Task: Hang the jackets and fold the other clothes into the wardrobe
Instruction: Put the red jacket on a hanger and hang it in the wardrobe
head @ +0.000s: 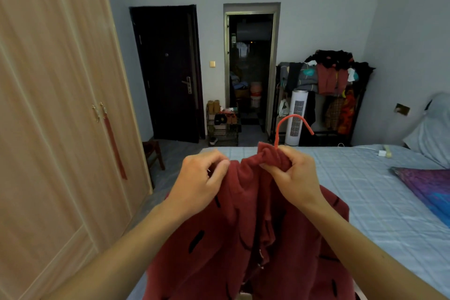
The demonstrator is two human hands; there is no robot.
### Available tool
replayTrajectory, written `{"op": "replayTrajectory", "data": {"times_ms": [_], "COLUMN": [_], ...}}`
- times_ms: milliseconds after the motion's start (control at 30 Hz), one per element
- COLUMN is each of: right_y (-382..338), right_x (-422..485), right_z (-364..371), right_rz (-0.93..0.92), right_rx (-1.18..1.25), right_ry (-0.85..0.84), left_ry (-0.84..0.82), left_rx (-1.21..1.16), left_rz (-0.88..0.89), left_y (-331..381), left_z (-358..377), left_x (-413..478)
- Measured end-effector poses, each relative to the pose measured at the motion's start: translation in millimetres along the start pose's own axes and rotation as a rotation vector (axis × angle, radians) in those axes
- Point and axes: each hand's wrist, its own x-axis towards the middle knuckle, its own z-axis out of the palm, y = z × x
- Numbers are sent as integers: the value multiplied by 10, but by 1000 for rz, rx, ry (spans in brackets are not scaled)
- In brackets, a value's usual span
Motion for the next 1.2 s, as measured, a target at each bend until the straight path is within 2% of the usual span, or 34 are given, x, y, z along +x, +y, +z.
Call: {"op": "replayTrajectory", "data": {"times_ms": [200, 400, 567, 667, 833, 1200], "right_y": [-33, -127, -210, -247, -256, -106], "right_x": [20, 20, 7, -11, -76, -66], "right_z": [27, 24, -28, -39, -98, -98], "right_rz": [-3, -58, -42, -49, 40, 37], "right_rx": [-40, -90, -36, -8, 245, 264], "right_ry": [-13, -24, -87, -147, -280, -380], "left_ry": [56, -13, -100, -111, -81, -78], "left_rx": [64, 143, 68, 106, 170, 217], "left_rz": [9, 98, 75, 67, 89, 81], "left_y": [53, 77, 161, 224, 187, 149], "left_z": [74, 180, 253, 319, 365, 376], "left_x": [-3, 36, 41, 55, 89, 99]}}
